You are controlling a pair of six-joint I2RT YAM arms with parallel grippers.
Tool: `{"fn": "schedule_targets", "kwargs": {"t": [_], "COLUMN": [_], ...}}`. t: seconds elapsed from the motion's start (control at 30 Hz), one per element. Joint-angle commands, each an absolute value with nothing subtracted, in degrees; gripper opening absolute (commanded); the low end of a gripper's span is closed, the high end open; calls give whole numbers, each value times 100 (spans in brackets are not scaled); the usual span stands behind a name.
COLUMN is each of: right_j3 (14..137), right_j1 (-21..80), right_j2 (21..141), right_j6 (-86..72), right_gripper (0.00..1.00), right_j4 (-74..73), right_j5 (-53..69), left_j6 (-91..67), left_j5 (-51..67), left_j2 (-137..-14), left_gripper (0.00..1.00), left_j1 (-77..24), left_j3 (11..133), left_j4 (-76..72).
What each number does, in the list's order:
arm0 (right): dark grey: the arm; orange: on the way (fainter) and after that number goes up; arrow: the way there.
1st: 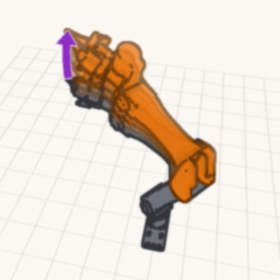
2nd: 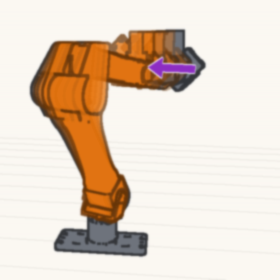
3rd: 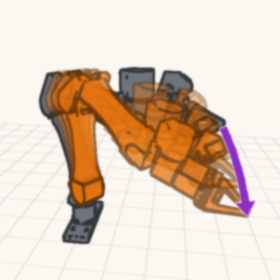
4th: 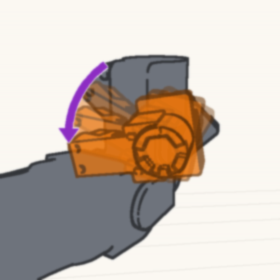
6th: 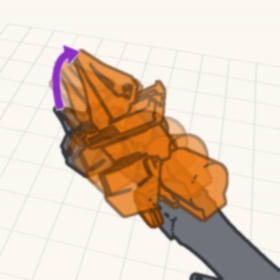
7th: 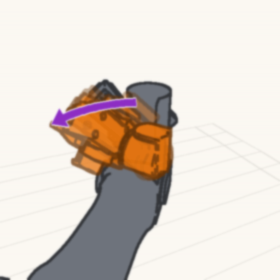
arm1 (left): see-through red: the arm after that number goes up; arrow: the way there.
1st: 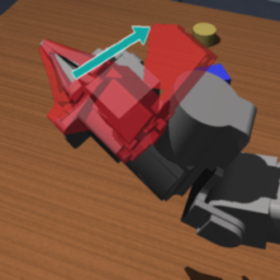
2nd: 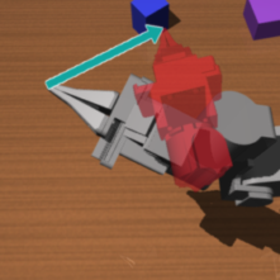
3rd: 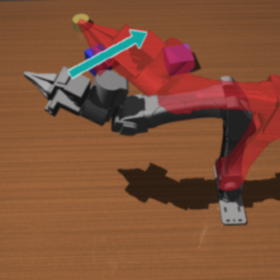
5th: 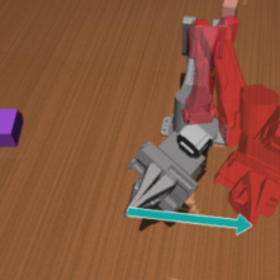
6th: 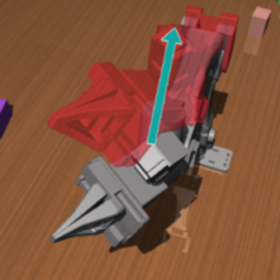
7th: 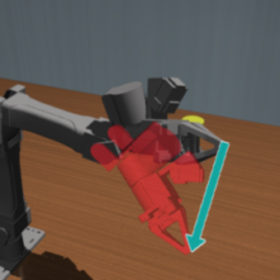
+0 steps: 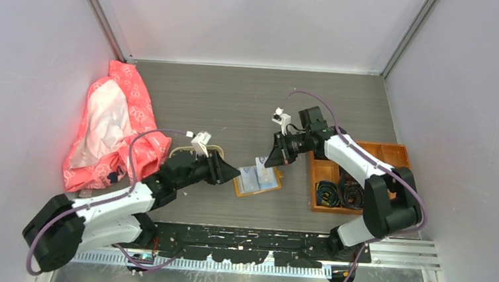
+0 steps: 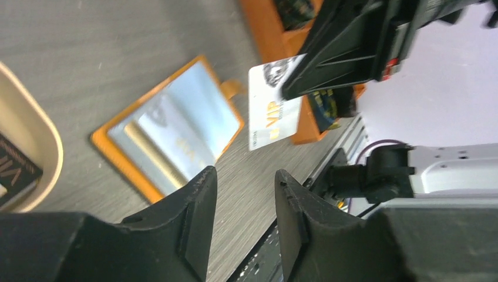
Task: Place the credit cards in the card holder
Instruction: Insert the credit card into the card holder.
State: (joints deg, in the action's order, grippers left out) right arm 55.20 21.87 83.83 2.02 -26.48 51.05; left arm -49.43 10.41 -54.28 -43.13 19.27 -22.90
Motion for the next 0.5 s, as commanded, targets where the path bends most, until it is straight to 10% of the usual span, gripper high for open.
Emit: {"fn": "schedule_targets", "kwargs": {"t": [0.0,0.47], "right_j3": [5847,5978], "right_j1": [2088,1725], "right_j2": [8655,9518], "right_j6": [299,170], "right_gripper": [1,1], "right_j4": [-2999,-3016], "right_j5": [4834,5244], "left_j6": [-5220,-4616], "left_j5": [848,467], "left_j2": [-6191,-8453], "left_gripper": [40,29], "left_j1": [-4562,-5124], "left_j3": [2169,3398], "left_j4": [-2420,-2060]}}
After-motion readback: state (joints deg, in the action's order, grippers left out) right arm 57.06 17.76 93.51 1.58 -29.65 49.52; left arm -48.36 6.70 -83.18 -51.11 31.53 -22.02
